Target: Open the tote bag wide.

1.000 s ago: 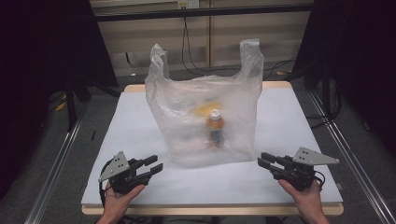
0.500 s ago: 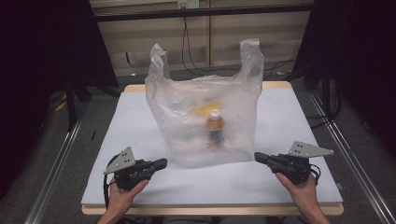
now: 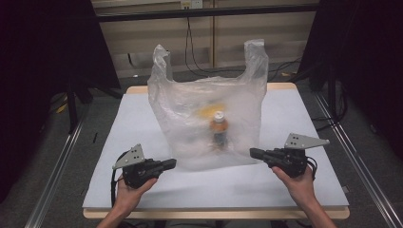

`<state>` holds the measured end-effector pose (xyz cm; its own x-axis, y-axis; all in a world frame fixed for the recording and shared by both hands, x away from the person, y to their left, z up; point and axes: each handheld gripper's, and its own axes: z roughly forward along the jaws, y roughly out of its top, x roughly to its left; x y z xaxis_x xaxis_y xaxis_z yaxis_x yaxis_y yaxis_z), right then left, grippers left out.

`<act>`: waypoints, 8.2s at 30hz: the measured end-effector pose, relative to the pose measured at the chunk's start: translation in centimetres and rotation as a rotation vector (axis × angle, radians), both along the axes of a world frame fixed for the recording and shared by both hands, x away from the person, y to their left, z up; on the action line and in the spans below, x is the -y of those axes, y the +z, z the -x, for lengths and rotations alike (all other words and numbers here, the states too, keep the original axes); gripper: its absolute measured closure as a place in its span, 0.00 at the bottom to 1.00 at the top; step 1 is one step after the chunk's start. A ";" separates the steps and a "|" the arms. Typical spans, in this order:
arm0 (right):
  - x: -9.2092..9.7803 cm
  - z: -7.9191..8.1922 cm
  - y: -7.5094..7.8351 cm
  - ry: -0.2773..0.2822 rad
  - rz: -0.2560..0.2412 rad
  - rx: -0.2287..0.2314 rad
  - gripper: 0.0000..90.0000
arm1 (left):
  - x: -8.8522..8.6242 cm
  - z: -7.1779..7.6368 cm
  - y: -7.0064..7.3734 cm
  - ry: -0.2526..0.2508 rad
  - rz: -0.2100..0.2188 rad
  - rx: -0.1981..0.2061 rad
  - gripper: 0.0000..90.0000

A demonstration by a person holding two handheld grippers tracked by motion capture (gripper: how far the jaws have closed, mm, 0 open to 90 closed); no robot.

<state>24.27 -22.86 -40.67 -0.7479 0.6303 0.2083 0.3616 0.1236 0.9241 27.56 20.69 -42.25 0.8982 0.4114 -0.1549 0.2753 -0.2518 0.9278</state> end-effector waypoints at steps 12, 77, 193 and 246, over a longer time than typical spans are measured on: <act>-1.5 -2.3 1.6 0.043 -0.002 0.019 1.00 | 1.0 -1.6 0.6 -0.039 0.008 0.003 1.00; -4.8 -12.0 15.6 -0.013 0.061 0.137 1.00 | 5.0 -12.2 14.4 -0.019 0.116 0.114 1.00; -3.5 -11.2 -4.8 0.044 0.227 -0.219 1.00 | 9.0 -12.5 -3.9 -0.124 -0.305 -0.200 1.00; -0.4 -6.8 -7.6 0.064 0.318 -0.259 1.00 | 2.6 -9.0 -6.0 -0.129 -0.329 -0.238 1.00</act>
